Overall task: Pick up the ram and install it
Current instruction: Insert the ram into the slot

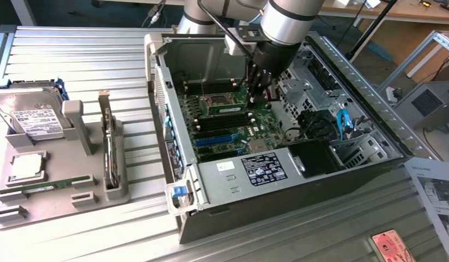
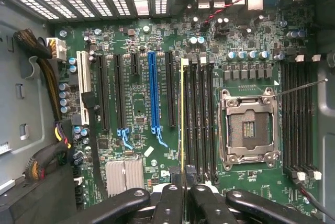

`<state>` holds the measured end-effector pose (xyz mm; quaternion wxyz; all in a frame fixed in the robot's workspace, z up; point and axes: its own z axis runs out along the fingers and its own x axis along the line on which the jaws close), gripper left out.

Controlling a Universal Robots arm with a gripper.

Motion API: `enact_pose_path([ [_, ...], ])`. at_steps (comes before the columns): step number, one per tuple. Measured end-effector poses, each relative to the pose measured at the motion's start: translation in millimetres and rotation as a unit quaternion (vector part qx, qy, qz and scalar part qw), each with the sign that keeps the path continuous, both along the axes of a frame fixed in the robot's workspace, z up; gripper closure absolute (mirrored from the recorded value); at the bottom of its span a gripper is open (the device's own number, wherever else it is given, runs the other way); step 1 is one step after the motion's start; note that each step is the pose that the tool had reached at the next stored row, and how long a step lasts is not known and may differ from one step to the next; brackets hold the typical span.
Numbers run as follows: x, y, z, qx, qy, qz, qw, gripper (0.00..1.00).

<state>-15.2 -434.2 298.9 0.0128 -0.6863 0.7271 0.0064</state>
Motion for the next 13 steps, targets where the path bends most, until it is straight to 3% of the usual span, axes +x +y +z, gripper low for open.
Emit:
enact_pose_path([
  [7,0.1,0.0,0.0,0.0,0.0,0.0,1.0,0.88],
  [13,2.9,0.0,0.0,0.0,0.005,0.0,1.0,0.88],
])
